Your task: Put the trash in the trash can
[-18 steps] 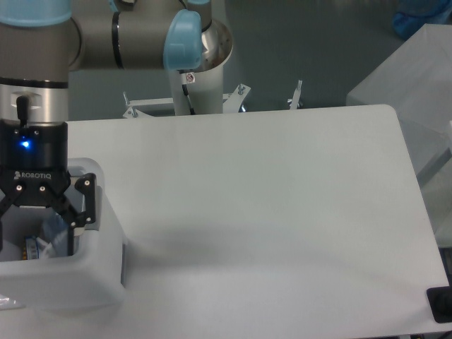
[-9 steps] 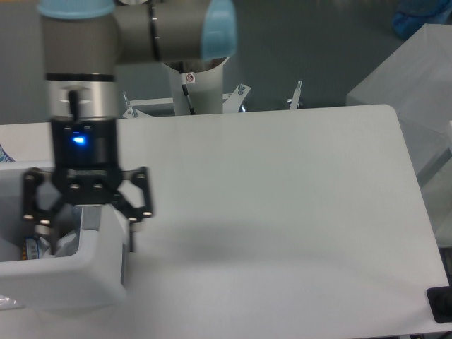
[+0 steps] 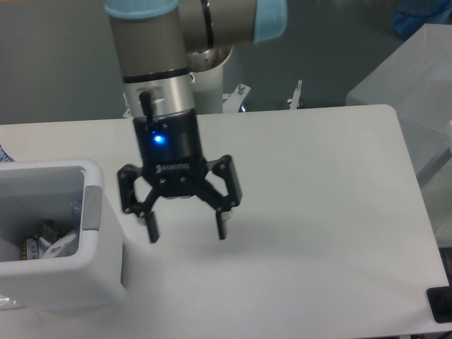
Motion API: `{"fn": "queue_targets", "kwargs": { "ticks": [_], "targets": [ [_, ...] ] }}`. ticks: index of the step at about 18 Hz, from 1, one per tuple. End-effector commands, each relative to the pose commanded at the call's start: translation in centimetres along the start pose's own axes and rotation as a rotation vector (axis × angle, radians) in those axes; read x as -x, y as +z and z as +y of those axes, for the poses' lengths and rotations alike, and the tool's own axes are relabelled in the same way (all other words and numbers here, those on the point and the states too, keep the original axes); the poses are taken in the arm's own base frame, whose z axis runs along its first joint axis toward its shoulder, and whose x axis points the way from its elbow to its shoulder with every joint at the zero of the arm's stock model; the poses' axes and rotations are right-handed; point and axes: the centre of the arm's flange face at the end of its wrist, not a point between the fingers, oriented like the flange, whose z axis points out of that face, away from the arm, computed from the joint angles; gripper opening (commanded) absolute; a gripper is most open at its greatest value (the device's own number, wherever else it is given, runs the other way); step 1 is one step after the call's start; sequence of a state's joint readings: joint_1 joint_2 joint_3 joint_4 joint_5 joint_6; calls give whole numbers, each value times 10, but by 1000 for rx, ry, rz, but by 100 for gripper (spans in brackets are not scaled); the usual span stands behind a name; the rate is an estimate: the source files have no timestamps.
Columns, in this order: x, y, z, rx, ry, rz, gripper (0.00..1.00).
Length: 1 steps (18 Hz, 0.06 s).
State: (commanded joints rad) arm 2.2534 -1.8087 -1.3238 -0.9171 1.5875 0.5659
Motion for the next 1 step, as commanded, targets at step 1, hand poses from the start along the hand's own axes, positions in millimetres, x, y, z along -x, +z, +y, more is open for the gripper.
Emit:
{"fn": "queue_targets", "kwargs": {
  "ticks": [1],
  "targets": [
    [0, -2, 4, 15, 2, -12, 100]
  ]
}}
